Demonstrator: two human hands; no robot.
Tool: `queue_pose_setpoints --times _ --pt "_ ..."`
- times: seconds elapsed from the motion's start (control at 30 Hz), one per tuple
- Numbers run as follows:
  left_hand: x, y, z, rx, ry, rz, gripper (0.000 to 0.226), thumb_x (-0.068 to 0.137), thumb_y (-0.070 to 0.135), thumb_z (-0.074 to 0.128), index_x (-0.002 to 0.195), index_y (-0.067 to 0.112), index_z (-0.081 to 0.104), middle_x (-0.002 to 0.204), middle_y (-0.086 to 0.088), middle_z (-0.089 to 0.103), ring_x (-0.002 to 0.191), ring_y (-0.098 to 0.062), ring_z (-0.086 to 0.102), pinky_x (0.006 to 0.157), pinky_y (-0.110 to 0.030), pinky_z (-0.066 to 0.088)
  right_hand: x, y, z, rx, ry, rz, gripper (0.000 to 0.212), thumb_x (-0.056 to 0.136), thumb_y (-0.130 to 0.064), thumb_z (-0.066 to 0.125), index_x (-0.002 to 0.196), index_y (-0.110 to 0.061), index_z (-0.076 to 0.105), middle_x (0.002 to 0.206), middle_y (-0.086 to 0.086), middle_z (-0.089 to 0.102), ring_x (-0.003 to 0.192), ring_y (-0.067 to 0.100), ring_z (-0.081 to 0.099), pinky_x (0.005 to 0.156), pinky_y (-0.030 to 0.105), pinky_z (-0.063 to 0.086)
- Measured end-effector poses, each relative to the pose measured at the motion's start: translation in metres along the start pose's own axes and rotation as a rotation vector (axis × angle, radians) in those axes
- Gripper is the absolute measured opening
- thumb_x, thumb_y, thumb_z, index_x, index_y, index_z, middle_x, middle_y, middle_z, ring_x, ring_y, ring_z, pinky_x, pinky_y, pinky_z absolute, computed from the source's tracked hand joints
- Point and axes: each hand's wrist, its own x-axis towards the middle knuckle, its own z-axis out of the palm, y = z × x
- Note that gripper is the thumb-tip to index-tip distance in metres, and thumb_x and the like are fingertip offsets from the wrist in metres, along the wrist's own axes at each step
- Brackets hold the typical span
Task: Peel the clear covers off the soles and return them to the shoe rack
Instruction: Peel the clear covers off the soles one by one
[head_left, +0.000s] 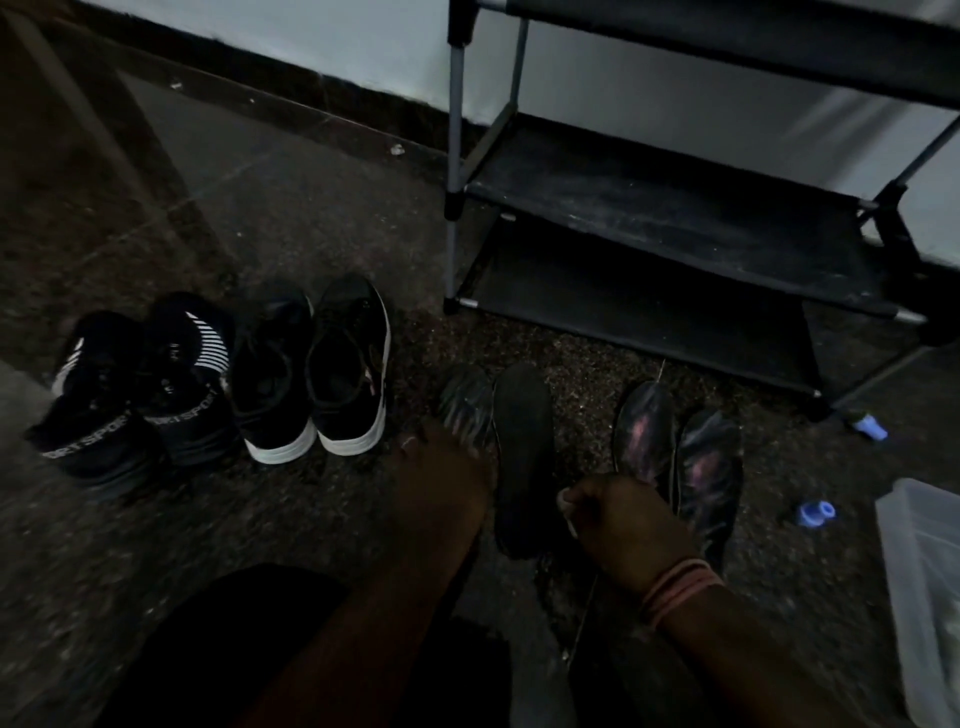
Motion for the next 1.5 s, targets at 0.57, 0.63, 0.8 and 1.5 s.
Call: queue_pose_setpoints --times 0.57,0.63,0.8,1.5 --pt "-0.02 -0.05 -0.015 -1.123 -0.416 -0.449 0.069 0.054 0.007 0.085 0.12 0.002 0.065 0.106 -0.026 0.07 0.094 -0.044 0.07 0.085 -0.061 0.056 -0.04 0.0 -0.01 0.198 0.031 -0.042 0.031 0.093 -0.031 0.064 0.062 -0.027 0.069 0.065 -0.01 0.07 0.063 0.002 0.065 0.074 0.028 0.054" --pt "-0.031 -0.05 -0.03 -1.247 -0.487 -0.488 0.034 0.079 -0.006 0.074 0.111 0.0 0.063 0.095 -0.021 0.068 0.081 -0.033 0.067 0.074 -0.049 0.059 -0.051 -0.006 -0.012 0.338 0.064 -0.038 0.02 0.092 -0.025 0.067 0.074 -0.02 0.075 0.071 -0.007 0.074 0.066 0.003 0.068 0.074 0.025 0.055" --pt "-0.065 -0.045 -0.055 -1.533 -0.654 -0.433 0.047 0.095 -0.02 0.042 0.135 0.002 0.053 0.098 -0.018 0.066 0.082 -0.03 0.066 0.055 -0.031 0.06 -0.08 -0.024 -0.009 0.542 0.209 -0.03 0.008 0.089 -0.016 0.071 0.085 -0.014 0.078 0.083 -0.006 0.076 0.073 -0.002 0.067 0.072 0.013 0.054" --pt "-0.136 -0.036 -0.063 -1.732 -0.93 -0.273 0.092 0.089 0.082 0.02 0.111 0.015 0.08 0.123 -0.007 0.073 0.119 -0.021 0.066 0.111 -0.04 0.044 -0.158 -0.102 0.028 0.055 0.288 -0.314 0.024 0.081 -0.011 0.052 0.094 -0.017 0.071 0.096 0.011 0.065 0.086 0.029 0.063 0.07 0.035 0.051"
